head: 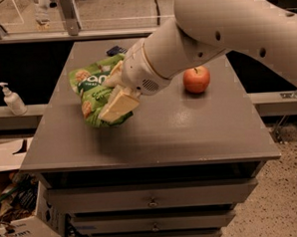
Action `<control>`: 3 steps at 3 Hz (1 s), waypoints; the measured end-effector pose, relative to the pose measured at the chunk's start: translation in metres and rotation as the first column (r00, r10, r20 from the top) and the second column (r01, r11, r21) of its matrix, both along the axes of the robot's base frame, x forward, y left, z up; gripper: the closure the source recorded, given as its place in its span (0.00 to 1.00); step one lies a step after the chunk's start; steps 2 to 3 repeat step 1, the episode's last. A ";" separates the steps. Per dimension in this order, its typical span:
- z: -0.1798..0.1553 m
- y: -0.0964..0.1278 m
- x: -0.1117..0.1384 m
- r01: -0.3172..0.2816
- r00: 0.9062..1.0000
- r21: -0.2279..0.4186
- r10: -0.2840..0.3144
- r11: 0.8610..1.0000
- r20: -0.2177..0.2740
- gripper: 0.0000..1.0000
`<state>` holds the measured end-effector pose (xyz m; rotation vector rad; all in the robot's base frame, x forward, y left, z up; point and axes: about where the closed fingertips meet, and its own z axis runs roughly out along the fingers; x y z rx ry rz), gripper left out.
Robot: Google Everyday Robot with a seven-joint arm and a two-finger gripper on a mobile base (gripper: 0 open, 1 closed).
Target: Pick green rice chip bag
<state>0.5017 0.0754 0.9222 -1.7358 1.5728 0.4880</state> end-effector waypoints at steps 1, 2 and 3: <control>0.000 0.000 0.000 0.000 1.000 0.000 0.000 1.000 0.000 1.00; 0.000 0.000 0.000 0.000 1.000 0.000 0.000 1.000 0.000 1.00; 0.000 0.000 0.000 0.000 1.000 0.000 0.000 1.000 0.000 1.00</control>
Offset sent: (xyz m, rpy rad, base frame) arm 0.0000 0.0000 0.0000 0.0000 0.0000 0.0000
